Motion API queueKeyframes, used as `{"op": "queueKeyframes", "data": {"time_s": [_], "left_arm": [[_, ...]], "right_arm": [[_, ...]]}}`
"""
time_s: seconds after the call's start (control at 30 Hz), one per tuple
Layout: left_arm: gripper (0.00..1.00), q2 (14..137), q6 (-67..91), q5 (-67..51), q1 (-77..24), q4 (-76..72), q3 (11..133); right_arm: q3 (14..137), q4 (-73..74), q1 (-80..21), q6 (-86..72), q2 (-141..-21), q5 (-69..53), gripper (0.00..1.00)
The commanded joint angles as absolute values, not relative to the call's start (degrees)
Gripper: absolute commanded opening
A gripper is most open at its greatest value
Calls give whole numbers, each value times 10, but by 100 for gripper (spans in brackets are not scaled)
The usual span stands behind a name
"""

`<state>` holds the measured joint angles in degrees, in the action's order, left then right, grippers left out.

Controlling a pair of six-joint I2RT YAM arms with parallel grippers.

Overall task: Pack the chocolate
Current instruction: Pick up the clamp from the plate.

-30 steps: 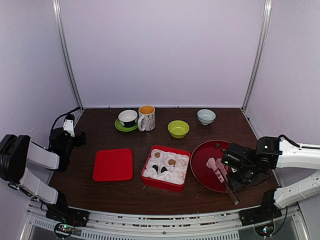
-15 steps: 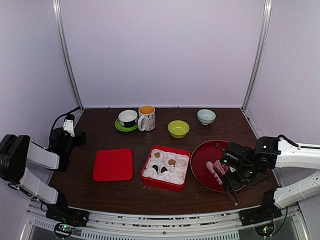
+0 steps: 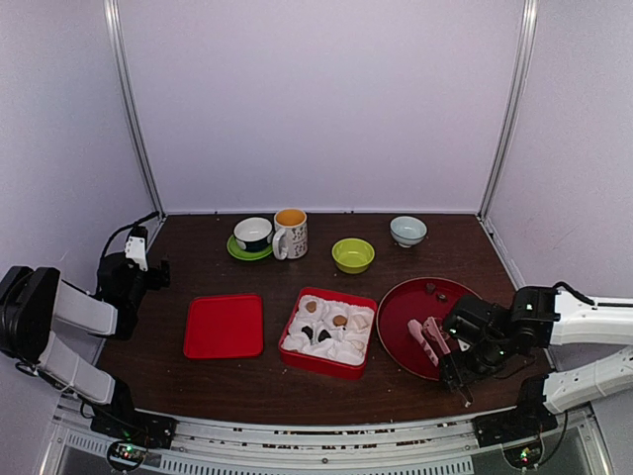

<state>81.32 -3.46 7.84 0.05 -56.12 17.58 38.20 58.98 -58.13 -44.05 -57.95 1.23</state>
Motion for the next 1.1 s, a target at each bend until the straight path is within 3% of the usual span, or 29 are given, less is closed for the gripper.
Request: {"op": "queueKeyframes", "data": {"time_s": [0.0, 0.37, 0.83, 1.07], "left_arm": [[98, 816, -33, 74, 6, -594, 182], [98, 816, -32, 74, 6, -594, 182], [98, 817, -32, 74, 6, -594, 183], [98, 816, -32, 74, 6, -594, 182]], "right_arm": [[366, 562, -582, -461, -559, 7, 79], [350, 547, -581, -467, -557, 1, 72], [341, 539, -588, -471, -563, 0, 74], [338, 537, -594, -474, -581, 8, 66]]}}
